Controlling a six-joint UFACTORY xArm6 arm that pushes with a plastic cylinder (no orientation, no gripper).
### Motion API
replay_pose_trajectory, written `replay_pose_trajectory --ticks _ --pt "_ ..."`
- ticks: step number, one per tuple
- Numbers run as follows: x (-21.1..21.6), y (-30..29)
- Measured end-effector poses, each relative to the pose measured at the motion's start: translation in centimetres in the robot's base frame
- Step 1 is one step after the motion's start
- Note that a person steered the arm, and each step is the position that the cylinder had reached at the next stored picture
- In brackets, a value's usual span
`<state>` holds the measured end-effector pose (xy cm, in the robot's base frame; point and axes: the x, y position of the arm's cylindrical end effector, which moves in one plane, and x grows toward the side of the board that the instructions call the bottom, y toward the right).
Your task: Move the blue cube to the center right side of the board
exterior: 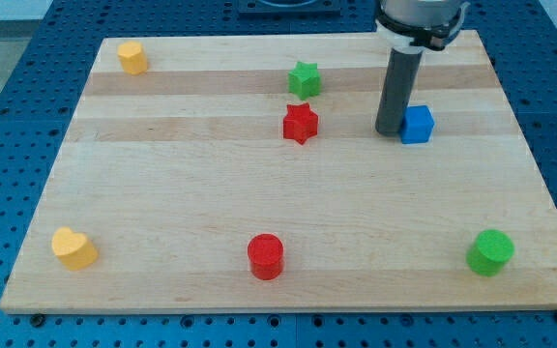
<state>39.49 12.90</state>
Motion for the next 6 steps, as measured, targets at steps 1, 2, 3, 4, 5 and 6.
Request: replay_pose_trajectory --ticks 1,2,3,4,5,6 --pt "0.0 1.4" --pt "0.0 1.7" --pt "0.0 1.7" --pt "0.0 2.0" --pt "0.0 2.6" --pt "0.0 2.6"
